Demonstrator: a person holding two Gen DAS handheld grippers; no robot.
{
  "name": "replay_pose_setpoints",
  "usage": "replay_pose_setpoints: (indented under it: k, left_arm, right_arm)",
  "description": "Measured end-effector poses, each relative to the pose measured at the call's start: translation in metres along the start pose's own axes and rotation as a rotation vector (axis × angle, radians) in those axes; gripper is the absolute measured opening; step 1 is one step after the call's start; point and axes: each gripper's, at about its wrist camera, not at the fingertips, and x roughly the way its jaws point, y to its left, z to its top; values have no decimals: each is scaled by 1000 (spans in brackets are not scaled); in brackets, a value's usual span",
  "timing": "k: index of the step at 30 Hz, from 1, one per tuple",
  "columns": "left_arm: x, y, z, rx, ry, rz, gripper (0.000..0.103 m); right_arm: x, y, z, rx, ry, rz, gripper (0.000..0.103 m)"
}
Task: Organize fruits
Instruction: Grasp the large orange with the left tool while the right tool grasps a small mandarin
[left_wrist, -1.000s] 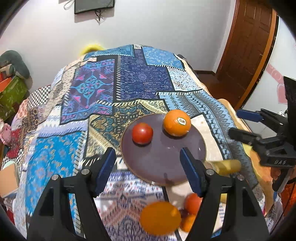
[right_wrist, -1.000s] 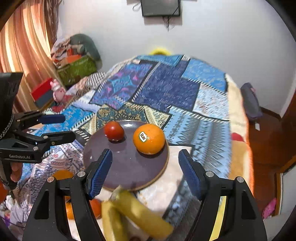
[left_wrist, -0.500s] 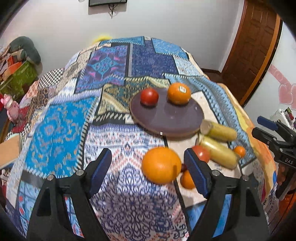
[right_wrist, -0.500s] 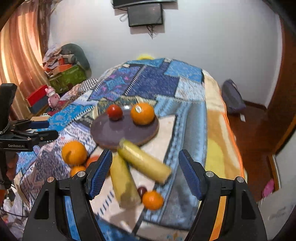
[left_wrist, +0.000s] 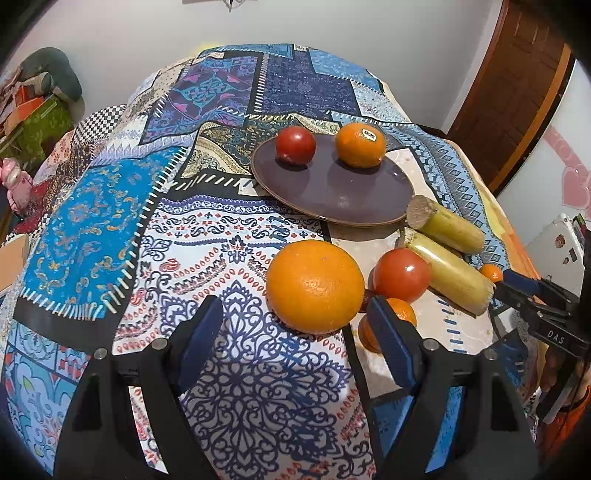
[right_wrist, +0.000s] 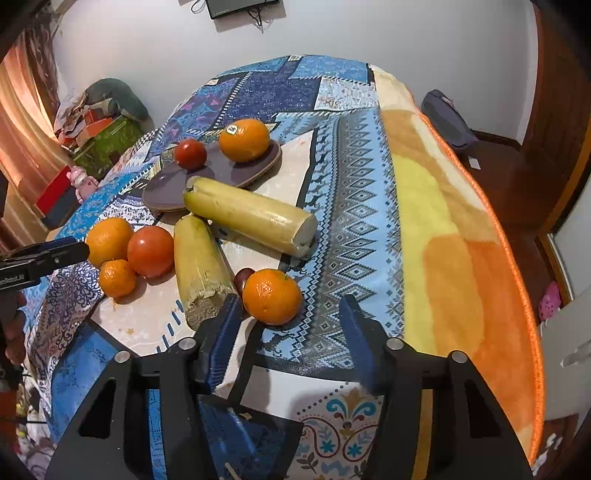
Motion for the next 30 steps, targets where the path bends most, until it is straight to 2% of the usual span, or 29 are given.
replay_pose_setpoints:
  k: [8,12,15,23,30]
  left_arm:
    - [16,-6,8,10,-3,4,80]
    - [23,-8,10,6,8,-13,72]
    - [27,-7,11,0,24,-39,66]
    - [26,-8,10,0,13,-41,65]
    - [17,-4,10,-7,-12,-23,64]
  right_arm:
    - [5,1,-2,-15,-6,30,42]
    - [8,2,-1,-29,-10,66,33]
    - [11,2,2,-31,-14,76,32]
    - [4,0,3,-21,-33,61,32]
    - [-13,-5,14,1,-82,64,32]
